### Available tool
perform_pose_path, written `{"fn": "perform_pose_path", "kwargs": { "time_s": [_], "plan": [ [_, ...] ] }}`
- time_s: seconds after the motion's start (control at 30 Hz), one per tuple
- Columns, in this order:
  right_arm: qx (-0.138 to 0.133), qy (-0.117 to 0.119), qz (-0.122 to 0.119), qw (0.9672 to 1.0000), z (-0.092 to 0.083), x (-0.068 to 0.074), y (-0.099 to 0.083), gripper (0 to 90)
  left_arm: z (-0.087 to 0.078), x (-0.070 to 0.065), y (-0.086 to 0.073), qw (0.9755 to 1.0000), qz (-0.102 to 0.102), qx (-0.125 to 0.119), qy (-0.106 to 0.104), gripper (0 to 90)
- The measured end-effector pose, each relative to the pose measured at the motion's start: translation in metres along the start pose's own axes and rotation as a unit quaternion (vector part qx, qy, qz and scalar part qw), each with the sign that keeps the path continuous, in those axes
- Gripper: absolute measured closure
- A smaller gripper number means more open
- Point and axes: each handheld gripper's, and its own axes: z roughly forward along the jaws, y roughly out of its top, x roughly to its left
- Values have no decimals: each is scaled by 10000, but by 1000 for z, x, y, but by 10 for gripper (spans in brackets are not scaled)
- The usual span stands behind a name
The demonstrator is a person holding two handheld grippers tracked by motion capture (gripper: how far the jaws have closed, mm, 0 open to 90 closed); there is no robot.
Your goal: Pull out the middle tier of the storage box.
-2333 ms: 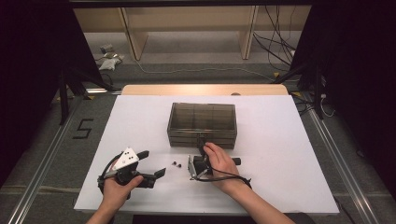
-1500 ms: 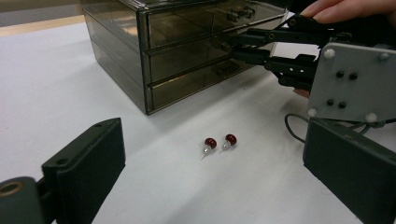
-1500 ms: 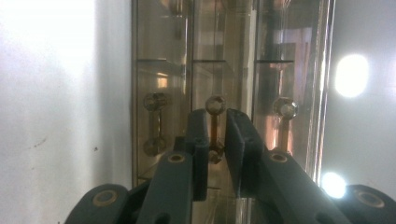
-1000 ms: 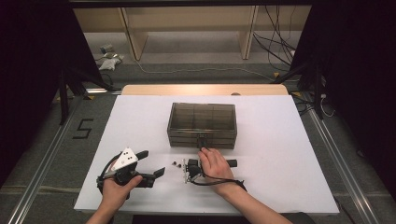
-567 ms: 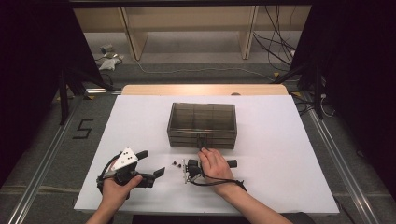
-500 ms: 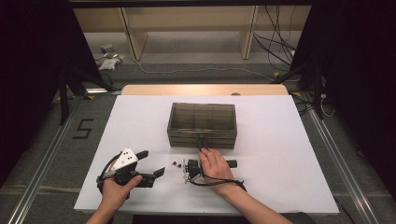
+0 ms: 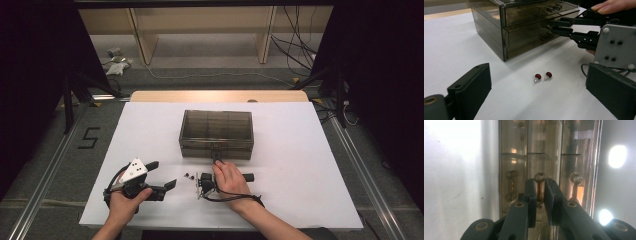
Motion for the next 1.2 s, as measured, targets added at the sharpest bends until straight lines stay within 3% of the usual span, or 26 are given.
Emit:
{"fn": "perform_pose_path", "kwargs": {
  "time_s": [0.23, 0.3, 0.33, 0.53, 0.6, 0.77, 1.0, 1.2],
  "plan": [
    [-5, 140, 66, 9999, -6, -1, 0, 806, 0, 0, 0, 10000, -8, 1, -7, 61],
    [-26, 319, 107, 9994, -7, -4, -1, 736, 0, 0, 0, 10000, 2, 30, -8, 61],
    [-147, 424, 264, 9986, -8, -7, -2, 696, 0, 0, 0, 10000, 2, 32, -9, 60],
    [-329, 761, 426, 9956, -16, -17, -15, 586, 0, 0, 0, 10000, -10, 32, -7, 61],
    [-310, 983, 483, 9935, -17, -22, -20, 552, 1, 0, 0, 10000, -6, 32, -4, 61],
    [-322, 1346, 703, 9879, -15, -34, -38, 538, 1, 0, 0, 10000, -10, 27, 11, 61],
    [-319, 1641, 745, 9831, -10, -44, -55, 571, 1, 0, 0, 10000, -19, 27, 18, 63],
    [-288, 1614, 734, 9837, -6, -53, -59, 579, 1, 0, 0, 10000, -25, 18, 19, 63]
  ]
}}
